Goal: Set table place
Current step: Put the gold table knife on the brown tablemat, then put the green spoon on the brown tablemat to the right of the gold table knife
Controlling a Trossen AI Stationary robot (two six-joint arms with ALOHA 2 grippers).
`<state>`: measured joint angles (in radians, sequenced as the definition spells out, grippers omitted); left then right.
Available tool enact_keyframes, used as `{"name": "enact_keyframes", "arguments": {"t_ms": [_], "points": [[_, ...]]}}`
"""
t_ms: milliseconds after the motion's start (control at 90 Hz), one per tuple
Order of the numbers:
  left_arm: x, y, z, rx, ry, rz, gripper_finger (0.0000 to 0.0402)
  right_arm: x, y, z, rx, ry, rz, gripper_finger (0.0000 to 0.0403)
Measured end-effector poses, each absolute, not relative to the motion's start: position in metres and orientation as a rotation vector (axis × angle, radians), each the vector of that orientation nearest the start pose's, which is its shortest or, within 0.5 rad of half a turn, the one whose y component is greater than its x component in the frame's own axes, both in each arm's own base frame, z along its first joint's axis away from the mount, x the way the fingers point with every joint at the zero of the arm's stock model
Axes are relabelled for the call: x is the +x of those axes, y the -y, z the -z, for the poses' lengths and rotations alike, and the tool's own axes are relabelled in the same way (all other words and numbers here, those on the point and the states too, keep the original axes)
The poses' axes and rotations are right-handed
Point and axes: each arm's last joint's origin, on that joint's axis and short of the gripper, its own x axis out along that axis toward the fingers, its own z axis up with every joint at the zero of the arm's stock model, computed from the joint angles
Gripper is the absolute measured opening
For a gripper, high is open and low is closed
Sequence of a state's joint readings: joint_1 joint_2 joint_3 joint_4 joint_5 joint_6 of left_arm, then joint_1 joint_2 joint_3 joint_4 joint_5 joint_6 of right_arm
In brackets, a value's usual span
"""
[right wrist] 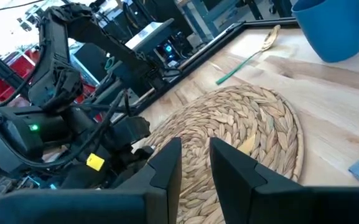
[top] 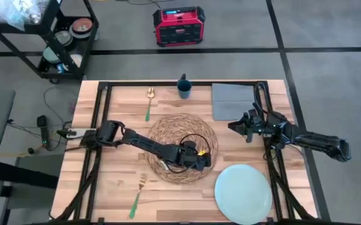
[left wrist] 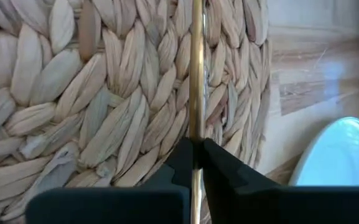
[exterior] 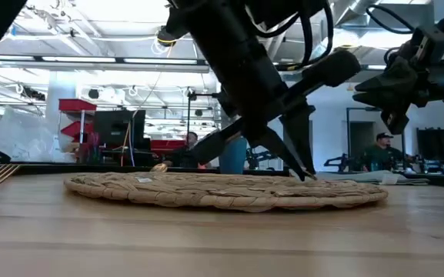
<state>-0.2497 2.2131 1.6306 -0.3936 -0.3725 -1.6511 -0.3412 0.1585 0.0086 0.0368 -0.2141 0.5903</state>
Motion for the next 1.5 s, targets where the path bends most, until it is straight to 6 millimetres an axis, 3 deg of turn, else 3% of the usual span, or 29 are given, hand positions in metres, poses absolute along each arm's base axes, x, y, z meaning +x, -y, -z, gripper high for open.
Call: {"name": "enact_keyframes", "arguments": {"t_ms": [278, 911, 1167, 1367, 1500], "points": [[0.453, 0.105, -0.149, -1.279, -0.583, -0.879, 0.0029, 0.102, 0.03, -0.157, 0.62, -0.068, 0.156, 0.0071], [0.454, 0.101, -0.149, -1.242, -0.604, -0.858, 0.0078, 0.102, 0.03, -0.157, 0.621, -0.068, 0.156, 0.0071], [0.454, 0.078, -0.162, -1.121, -0.748, -0.867, 0.0104, 0.102, 0.03, -0.157, 0.621, -0.068, 0.156, 0.0071], [0.457, 0.053, -0.184, -1.016, -0.868, -0.851, 0.0107, 0.102, 0.029, -0.157, 0.622, -0.072, 0.141, 0.0071], [0.449, 0.041, -0.198, -0.952, -0.958, -0.933, 0.0107, 0.102, 0.029, -0.157, 0.625, -0.073, 0.136, 0.0071]]}}
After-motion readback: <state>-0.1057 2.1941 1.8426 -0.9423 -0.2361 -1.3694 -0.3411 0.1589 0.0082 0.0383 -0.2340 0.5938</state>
